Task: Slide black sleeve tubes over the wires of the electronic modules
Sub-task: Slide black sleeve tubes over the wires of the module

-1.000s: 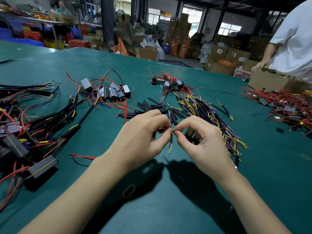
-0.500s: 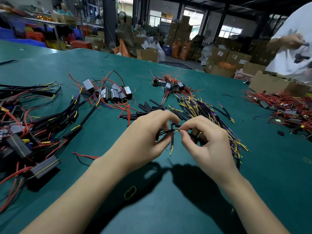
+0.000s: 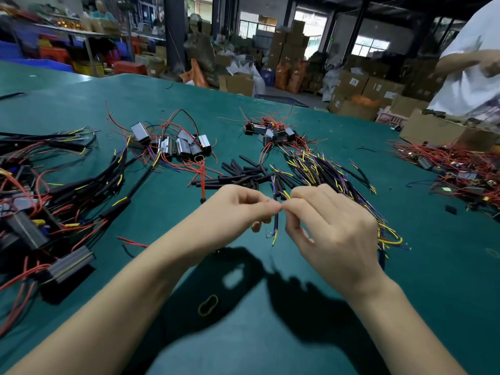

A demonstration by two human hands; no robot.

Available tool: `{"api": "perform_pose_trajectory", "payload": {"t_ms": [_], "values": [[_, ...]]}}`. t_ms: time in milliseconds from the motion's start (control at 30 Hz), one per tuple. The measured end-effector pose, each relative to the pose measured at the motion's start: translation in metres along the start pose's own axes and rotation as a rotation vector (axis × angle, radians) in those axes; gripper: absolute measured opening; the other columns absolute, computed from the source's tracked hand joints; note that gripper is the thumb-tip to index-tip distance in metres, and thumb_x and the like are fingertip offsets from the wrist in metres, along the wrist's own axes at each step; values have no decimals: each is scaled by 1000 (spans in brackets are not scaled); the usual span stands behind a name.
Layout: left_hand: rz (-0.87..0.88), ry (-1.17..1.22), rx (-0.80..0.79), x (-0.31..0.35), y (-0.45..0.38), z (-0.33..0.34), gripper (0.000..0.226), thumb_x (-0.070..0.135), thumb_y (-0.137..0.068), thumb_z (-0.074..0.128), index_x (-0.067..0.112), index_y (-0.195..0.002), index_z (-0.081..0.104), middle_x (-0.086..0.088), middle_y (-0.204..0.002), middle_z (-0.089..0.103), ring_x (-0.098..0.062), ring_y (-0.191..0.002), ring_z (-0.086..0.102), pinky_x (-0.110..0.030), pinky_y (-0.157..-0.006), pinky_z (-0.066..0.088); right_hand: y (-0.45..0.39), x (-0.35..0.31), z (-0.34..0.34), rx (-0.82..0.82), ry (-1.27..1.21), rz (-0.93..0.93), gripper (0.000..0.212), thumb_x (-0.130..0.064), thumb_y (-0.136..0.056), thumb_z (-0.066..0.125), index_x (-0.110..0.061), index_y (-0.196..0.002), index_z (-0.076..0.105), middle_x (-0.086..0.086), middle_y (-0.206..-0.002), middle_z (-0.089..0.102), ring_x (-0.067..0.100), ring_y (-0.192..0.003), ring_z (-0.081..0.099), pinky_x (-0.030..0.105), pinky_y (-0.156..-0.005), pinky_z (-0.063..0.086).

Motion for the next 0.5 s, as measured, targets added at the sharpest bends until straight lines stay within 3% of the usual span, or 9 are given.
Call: {"api": "perform_pose_trajectory", "payload": {"t_ms": [67,133,267,367,500], "values": [[-126,191,-71,1,1,-4,19,26,-85,64,19,-69,64,5,-63,53,-7,-55,43,-18,-50,30,-1,-4,0,34,38,-13,14,-5,-88,60,-8,-77,68,5,-84,67,27,-66,59,35,-54,47],[-113,168,-26,0,2,-5,18,24,-86,65,19,-69,67,6,-62,55,-7,-57,44,-18,-52,31,-1,-6,0,-13,-139,135,11,-9,-90,61,-10,-81,68,1,-86,66,21,-72,60,33,-59,48],[192,-204,158,-1,1,3,15,18,-89,63,24,-75,63,15,-61,59,3,-55,48,-12,-58,39,0,0,2,-202,-629,580,6,-13,-87,67,-18,-83,69,-14,-80,63,7,-70,55,19,-64,41],[376,-341,216,-2,3,5,12,12,-87,65,22,-80,62,14,-73,61,5,-66,53,-5,-64,36,0,4,4,-296,-839,743,10,-12,-85,70,-21,-81,72,-22,-65,63,-3,-60,53,8,-60,36],[545,-564,162,-3,4,0,12,11,-83,69,15,-91,61,7,-84,56,0,-71,48,-10,-68,36,-1,8,3,-355,-1023,852,9,-10,-84,69,-16,-78,71,-7,-71,69,8,-68,56,26,-69,44]]}}
Point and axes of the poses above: each hand's wrist, its own y-axis away from the middle knuckle, its own z-axis out of the palm, x = y × z, the point moved 1 cm from there along -y, towards the middle knuckle
